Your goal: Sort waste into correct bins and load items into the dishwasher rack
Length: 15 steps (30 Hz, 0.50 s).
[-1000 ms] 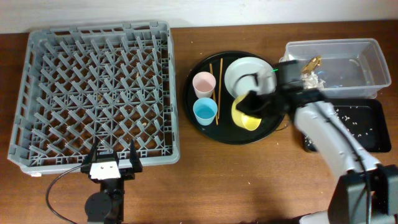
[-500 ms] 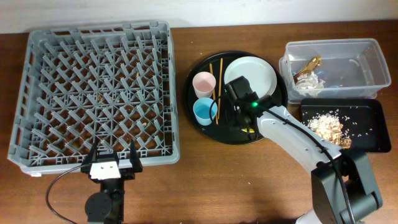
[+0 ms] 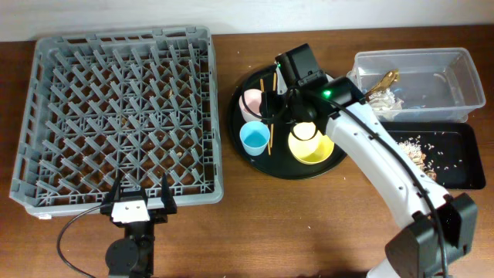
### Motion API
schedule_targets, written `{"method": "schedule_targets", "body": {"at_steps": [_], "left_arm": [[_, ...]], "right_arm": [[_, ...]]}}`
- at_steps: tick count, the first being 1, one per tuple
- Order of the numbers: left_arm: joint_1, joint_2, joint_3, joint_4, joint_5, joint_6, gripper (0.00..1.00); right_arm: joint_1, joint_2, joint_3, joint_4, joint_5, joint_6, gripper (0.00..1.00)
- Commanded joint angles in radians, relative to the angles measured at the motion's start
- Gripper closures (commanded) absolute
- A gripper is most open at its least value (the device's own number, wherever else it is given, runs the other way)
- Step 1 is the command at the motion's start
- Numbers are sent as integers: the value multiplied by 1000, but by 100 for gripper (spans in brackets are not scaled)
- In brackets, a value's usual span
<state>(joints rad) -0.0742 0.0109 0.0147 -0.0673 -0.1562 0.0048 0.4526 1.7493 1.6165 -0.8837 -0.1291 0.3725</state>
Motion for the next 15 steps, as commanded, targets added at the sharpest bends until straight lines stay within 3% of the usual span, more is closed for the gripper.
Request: {"method": "schedule_targets", "body": {"at_steps": [1,9,15], "left_arm": [[5,-4,-6,0,6,15,1],[5,-4,-6,8,4,15,1],[5,23,40,185,77,49,1]], "right_arm": [[6,57,3,-7,-18,55,49],[5,64,3,-48,-26,55,48],[1,6,15,-48,-81,52,44]]}}
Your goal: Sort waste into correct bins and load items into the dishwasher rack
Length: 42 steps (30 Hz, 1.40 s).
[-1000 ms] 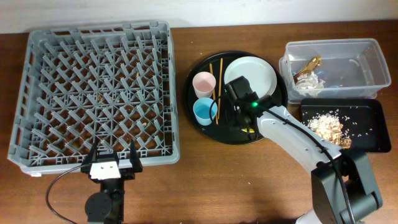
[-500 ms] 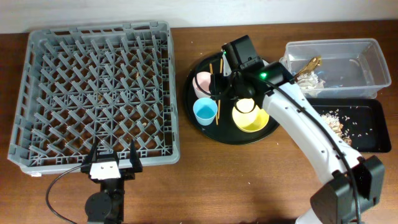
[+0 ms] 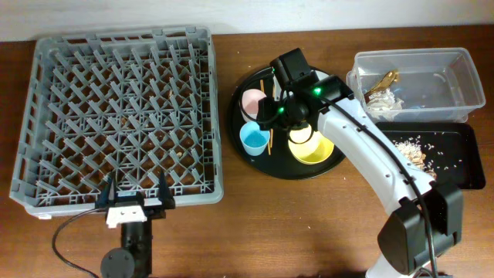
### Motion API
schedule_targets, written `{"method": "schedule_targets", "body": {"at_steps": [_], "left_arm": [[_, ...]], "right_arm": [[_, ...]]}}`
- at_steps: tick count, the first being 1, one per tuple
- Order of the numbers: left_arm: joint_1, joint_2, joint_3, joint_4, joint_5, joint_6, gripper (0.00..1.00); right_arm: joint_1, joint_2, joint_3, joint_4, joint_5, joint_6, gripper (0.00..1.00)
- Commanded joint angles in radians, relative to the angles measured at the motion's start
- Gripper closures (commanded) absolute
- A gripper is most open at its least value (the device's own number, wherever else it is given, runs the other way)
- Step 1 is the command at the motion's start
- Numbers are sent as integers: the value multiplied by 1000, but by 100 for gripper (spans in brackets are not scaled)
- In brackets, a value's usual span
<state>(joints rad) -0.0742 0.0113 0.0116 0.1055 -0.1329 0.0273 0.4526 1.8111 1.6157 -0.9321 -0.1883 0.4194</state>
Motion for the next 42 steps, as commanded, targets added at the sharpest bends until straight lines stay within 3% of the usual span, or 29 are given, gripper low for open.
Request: {"method": "schedule_targets", "body": {"at_steps": [1,5,7,10,13,17,18,21,23,24,26,29,32,33,38,42], "left_arm": [[5,76,94,-12,59,26,1],[5,485,478,-134,72,27,1],[5,764,790,-334,120,27,1],[5,1024,1056,-551,182,27,1],[5,1214,1096,-586,315,27,1],[5,1287,1096,-571,422,26,1],[5,1286,1096,-563,445,26,1],[5,1286,1096,-565,456,26,1],[5,1286,1096,-578,470,19,1],[8,1286,1096,-570,477,-119,1],[46,1303,1096,-496,805,-273,1],[111,1394,1096,-352,1171,-483,1],[116,1568,1096,-162,1483,-958,1],[116,1595,1096,-163,1522,-1035,1],[93,1616,1096,-166,1570,-1116,1],[84,1616,1096,-166,1569,-1135,1]], "right_arm": [[-5,-69,34,-6,-21,4,44],[-15,-62,52,-42,-17,5,44],[-14,-35,42,-67,-2,5,44],[-14,24,18,-68,16,5,45],[-13,128,18,-68,16,5,50],[-13,240,18,-79,9,5,58],[-13,255,18,-79,3,5,62],[-15,267,23,-74,-17,5,96],[-30,242,58,-92,-101,3,96],[-46,209,91,-115,-187,-29,96],[-113,91,140,-145,-337,-72,96],[-238,-15,139,-156,-452,-80,96],[-270,6,110,-4,-728,-124,96],[-268,14,96,39,-773,-124,96],[-178,67,24,306,-822,-21,96],[-72,96,22,359,-826,-17,96]]}}
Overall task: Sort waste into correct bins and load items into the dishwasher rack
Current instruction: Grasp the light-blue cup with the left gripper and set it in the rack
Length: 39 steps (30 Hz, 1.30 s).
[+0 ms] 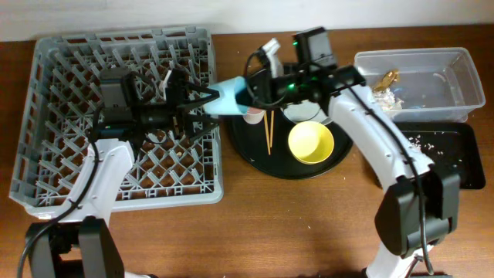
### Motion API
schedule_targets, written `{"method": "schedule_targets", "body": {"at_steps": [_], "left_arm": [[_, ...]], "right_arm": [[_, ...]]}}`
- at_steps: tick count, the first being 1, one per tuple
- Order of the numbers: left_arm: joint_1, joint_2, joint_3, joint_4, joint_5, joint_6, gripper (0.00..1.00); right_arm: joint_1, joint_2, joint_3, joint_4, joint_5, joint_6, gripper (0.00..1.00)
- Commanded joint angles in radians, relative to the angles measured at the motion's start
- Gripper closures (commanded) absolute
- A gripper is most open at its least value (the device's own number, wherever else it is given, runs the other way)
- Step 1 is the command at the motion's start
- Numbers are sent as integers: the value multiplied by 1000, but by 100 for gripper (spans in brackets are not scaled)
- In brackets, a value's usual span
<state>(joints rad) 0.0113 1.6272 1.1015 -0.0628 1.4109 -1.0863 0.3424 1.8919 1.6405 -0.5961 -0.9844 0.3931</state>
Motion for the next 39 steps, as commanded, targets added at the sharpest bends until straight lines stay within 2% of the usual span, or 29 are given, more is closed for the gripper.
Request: {"method": "schedule_targets", "body": {"at_steps": [1,2,3,8,10,11,16,17,18,20,21,23,26,27,28,29,31,32,33,35,38,39], "left_arm": [[-2,0,6,2,23,-21,1],[-2,0,6,2,21,-21,2],[-2,0,6,2,16,-21,7],[-2,0,6,2,10,-27,10],[-2,0,6,3,15,-27,27],[-2,0,6,3,14,-27,38],[-2,0,6,3,14,-27,62],[-2,0,6,3,14,-27,64],[-2,0,6,8,14,-26,64],[-2,0,6,80,1,-6,67],[-2,0,6,130,-18,4,71],[5,0,6,191,-67,26,71],[61,0,6,176,-293,193,70],[73,0,6,121,-383,257,70],[78,-2,6,51,-487,349,70],[77,-14,17,-34,-560,425,70],[71,-55,92,-294,-713,575,70],[46,-93,160,-495,-882,661,70],[17,-124,204,-615,-1022,706,70],[-56,-173,243,-767,-1254,722,70],[-197,-163,235,-898,-1506,722,70],[-229,-146,230,-912,-1544,722,70]], "right_arm": [[45,15,-3,25,-31,9,96],[49,15,-5,24,-34,9,96],[50,15,-13,25,-53,8,96],[51,20,-15,28,-82,3,96],[51,32,-19,25,-106,-24,96],[51,32,-30,23,-143,-49,96],[51,32,-89,29,-149,-75,95],[50,32,-89,31,-149,-75,91],[48,32,-89,53,-149,-74,71],[34,32,-89,62,-150,-75,47],[15,32,-89,61,-158,-75,42],[-23,31,-89,60,-169,-75,39],[-176,-6,-89,7,-219,-114,29],[-228,-37,-89,-40,-205,-150,26],[-271,-71,-89,-119,-152,-212,19],[-290,-104,-89,-234,-22,-280,14],[-290,-133,-89,-358,193,-312,13],[-290,-137,-89,-399,282,-312,12],[-290,-137,-89,-422,322,-312,5],[-290,-137,-89,-448,346,-320,2],[-279,-137,-89,-452,346,-335,2],[-264,-137,-89,-452,347,-338,2]]}}
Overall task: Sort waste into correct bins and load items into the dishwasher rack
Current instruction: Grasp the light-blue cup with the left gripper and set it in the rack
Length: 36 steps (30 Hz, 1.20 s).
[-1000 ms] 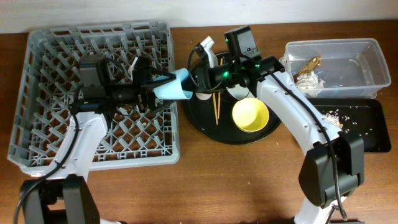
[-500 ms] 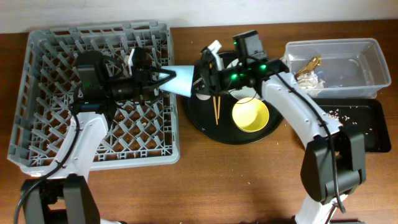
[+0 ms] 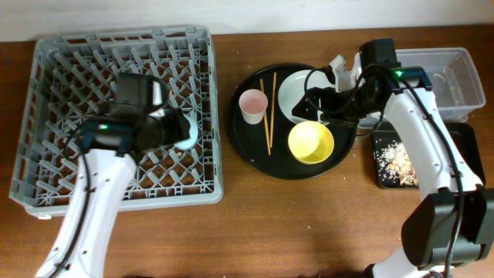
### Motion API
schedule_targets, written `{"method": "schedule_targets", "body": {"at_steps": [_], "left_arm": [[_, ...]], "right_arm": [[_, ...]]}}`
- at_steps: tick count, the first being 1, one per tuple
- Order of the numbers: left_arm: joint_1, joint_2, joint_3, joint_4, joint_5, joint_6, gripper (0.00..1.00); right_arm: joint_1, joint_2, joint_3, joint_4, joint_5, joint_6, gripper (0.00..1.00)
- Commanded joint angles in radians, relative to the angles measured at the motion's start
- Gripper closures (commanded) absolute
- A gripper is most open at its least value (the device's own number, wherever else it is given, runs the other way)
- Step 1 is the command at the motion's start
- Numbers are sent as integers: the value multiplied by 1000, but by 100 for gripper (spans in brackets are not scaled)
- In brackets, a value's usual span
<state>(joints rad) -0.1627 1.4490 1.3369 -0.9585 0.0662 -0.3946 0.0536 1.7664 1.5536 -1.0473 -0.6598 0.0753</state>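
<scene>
A light blue cup (image 3: 187,131) lies on its side over the right middle of the grey dishwasher rack (image 3: 69,100), with my left gripper (image 3: 179,130) shut on it. On the round black tray (image 3: 248,143) stand a pink cup (image 3: 252,104), a yellow bowl (image 3: 310,141) and a white plate (image 3: 293,89), with two chopsticks (image 3: 268,116) lying beside them. My right gripper (image 3: 318,102) hovers open over the plate, just beyond the bowl, holding nothing.
A clear plastic bin (image 3: 451,73) with some waste sits at the back right. In front of it lies a black rectangular tray (image 3: 394,162) strewn with food scraps. Bare wooden table runs along the front edge.
The blue cup has passed from my right gripper to my left, which now holds it over the rack. My right gripper has drawn back to the right, above the white plate.
My right gripper was down at the blue cup on the round tray while my left arm rested open at the table's front. Then the right held the cup at the rack's edge, facing the open left gripper. Now the left holds it over the rack.
</scene>
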Motion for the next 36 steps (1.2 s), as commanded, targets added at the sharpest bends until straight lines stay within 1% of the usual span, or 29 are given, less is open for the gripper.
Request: {"method": "schedule_targets", "body": {"at_steps": [1,4,8,9,10,11,12,16,19,21,24,26,28,29,30,31,32,33,34,35,36], "left_arm": [[-90,61,-16,-20,-202,29,70],[-136,125,-16,-42,-203,29,70],[-138,190,-16,-63,-195,29,70],[-138,204,-16,-64,-190,29,60],[-138,217,-16,-63,-190,29,47],[-138,234,-16,-63,-190,29,33],[-138,244,-16,-63,-190,29,24],[-138,244,8,-47,-190,29,4],[-137,237,167,-99,-191,30,3],[-135,237,269,-109,-211,31,3],[-135,240,283,-68,-247,30,3],[-135,240,283,-67,-248,30,3],[-135,240,283,-67,-248,30,3],[-135,240,283,-67,-247,30,3],[-135,240,283,-67,-247,30,3],[-135,240,283,-67,-247,30,3],[-135,240,283,-67,-247,30,3],[-135,240,283,-67,-247,30,3],[-135,240,283,-67,-247,29,3],[-135,240,283,-68,-246,30,3],[-135,240,283,-71,-232,30,3]], "right_arm": [[32,-12,-2,0,26,-21,2],[67,-12,-2,0,65,-20,0],[124,-11,-2,26,93,-15,2],[137,-11,-2,40,93,-15,6],[146,-10,-2,50,93,-6,11],[165,-8,-2,72,98,34,15],[186,-7,-2,106,117,80,18],[266,19,-2,237,316,290,19],[301,98,-2,331,386,372,21],[301,172,-2,373,388,372,23],[301,270,-2,420,388,372,25],[301,308,-2,465,388,372,26],[299,314,-2,492,388,372,33],[298,314,-2,500,389,372,41],[299,314,-2,504,398,372,55],[299,314,-2,503,408,376,63],[299,314,-2,504,410,376,75],[299,314,-2,503,407,376,91],[298,312,-1,502,385,375,96],[292,305,-1,501,341,375,96],[272,281,-1,503,253,375,96]]}}
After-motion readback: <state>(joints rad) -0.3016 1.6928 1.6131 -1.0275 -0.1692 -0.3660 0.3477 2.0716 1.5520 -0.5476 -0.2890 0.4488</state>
